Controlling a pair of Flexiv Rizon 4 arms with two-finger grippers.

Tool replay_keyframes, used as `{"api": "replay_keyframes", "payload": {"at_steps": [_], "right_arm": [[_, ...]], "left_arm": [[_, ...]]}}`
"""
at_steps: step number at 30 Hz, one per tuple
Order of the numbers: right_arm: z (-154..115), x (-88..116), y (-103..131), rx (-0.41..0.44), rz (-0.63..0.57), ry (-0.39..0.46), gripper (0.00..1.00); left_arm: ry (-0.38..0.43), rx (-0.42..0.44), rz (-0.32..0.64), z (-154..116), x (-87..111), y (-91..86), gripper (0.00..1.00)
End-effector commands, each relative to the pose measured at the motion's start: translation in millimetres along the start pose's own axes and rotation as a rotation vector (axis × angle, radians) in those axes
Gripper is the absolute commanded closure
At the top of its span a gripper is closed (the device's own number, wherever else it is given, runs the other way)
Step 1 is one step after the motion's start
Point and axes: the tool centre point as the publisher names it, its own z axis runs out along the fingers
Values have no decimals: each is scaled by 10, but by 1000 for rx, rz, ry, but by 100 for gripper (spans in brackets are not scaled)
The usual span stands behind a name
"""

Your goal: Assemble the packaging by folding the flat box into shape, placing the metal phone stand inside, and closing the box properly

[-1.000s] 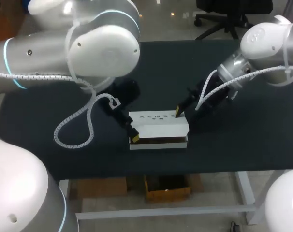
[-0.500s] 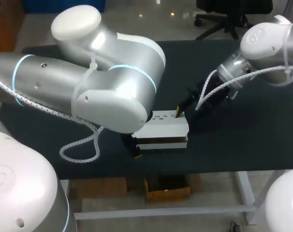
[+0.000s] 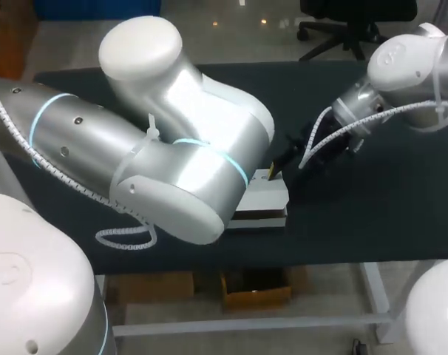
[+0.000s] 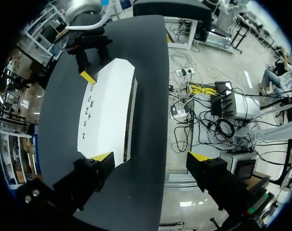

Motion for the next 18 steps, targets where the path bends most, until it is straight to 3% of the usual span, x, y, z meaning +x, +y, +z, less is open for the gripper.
{"api": "replay_keyframes", "payload": {"at_steps": [1,18], "right_arm": [[3,2,-10,-1,0,0,51],[3,2,-10,-1,0,0,51]], "left_arm": [[-259,-40,28,71,80,-104,0],[-265,-32,15,71,81,-109,0]]}}
